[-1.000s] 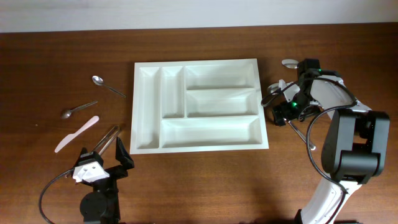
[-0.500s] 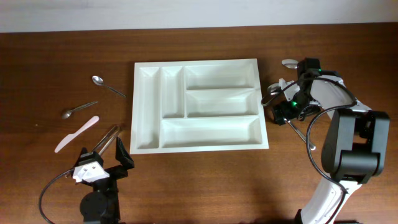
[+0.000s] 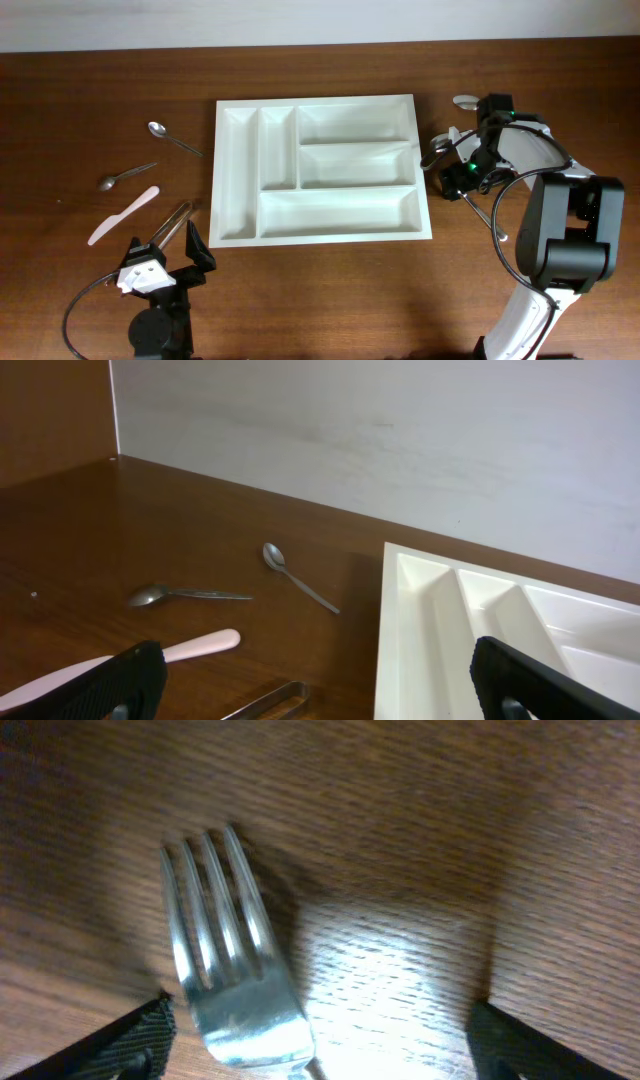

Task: Pack container
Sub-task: 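Lower the right gripper and close it on the silver fork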

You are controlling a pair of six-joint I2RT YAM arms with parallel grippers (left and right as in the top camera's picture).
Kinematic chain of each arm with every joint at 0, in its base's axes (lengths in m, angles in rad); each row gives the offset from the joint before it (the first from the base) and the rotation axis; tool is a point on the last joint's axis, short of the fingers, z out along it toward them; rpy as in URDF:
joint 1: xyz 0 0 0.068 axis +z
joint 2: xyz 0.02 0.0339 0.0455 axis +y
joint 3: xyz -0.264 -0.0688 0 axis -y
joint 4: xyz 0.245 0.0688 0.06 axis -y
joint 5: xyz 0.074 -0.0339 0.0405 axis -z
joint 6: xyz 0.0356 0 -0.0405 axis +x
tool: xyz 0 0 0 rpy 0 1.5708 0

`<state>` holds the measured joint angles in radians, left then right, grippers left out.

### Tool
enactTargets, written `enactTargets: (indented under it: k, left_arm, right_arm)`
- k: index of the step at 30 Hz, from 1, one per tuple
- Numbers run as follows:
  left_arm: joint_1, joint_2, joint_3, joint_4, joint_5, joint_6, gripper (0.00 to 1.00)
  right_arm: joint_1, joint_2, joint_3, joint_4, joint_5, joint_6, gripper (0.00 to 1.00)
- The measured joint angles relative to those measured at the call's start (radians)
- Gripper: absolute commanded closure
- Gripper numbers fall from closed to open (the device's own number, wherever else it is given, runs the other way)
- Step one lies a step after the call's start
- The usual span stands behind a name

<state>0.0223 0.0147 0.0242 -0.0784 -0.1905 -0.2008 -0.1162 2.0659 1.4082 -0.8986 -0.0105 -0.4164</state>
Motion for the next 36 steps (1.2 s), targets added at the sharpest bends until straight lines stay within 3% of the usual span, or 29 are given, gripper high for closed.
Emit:
enactTargets:
  k: [5, 11, 26, 36]
  left_arm:
    - [0.0, 0.0, 0.0, 0.0, 0.0, 0.0, 0.01]
    - [0.0, 0.0, 0.0, 0.0, 0.0, 0.0, 0.01]
    - [0.0, 0.0, 0.0, 0.0, 0.0, 0.0, 0.01]
    - [0.0, 0.0, 0.0, 0.0, 0.0, 0.0, 0.01]
  right_arm:
    - [0.0, 0.0, 0.0, 0.002, 0.003, -0.002, 0.22]
    - [0.0, 0.001, 0.0, -0.002, 0.004, -0.003, 0.4]
    - [0.0, 0.001, 0.001, -0.015, 0.001, 0.0, 0.64]
    - [-0.001, 0.002, 0.001, -0.022, -0.016, 0.016, 0.94]
